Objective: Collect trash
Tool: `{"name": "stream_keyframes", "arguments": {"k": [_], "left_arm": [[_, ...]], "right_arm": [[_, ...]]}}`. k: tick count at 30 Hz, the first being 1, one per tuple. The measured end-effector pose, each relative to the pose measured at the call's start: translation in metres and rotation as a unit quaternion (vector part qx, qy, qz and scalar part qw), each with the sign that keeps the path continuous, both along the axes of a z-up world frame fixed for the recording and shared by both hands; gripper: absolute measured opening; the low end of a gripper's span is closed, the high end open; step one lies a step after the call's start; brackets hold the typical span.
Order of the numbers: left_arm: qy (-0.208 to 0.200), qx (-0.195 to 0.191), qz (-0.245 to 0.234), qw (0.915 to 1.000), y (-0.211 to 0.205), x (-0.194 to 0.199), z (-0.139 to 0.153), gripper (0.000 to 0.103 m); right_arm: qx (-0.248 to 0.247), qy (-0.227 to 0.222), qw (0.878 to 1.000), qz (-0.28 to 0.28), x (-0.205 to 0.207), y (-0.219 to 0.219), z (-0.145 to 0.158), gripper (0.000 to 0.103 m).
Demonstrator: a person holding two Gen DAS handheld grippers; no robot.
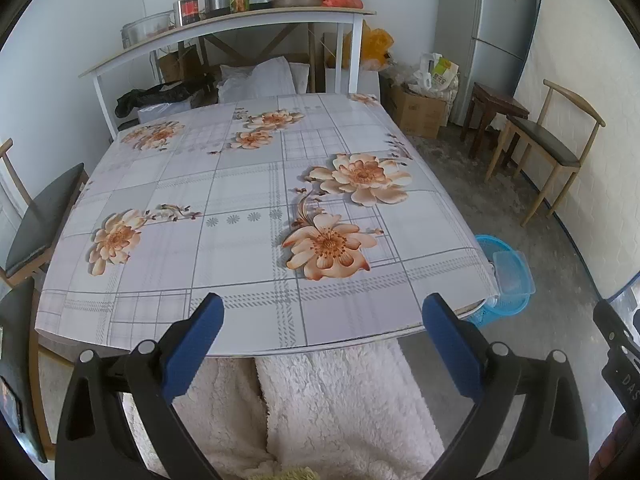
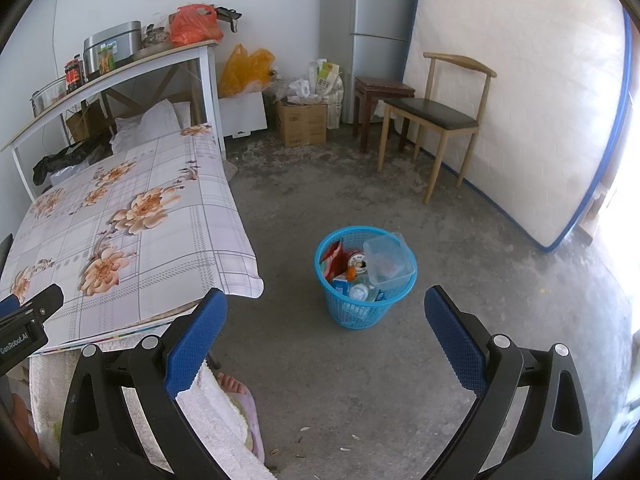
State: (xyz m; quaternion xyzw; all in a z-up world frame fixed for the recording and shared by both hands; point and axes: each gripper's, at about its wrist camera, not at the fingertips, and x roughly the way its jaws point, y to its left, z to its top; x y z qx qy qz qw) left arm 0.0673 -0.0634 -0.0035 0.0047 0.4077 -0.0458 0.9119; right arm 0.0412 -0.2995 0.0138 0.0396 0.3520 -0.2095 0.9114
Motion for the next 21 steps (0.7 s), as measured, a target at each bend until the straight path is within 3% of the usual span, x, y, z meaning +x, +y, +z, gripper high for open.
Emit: {"name": "stream_keyframes", "arguments": {"k": [21], "left_arm": [[0.003, 0.001, -0.003, 1.0, 0.0, -0.0006, -0.0031, 0.097]], "right_arm": [[0.001, -0.001, 1.0, -0.001, -0.0007, -0.0003, -0.0005, 0.095]]}}
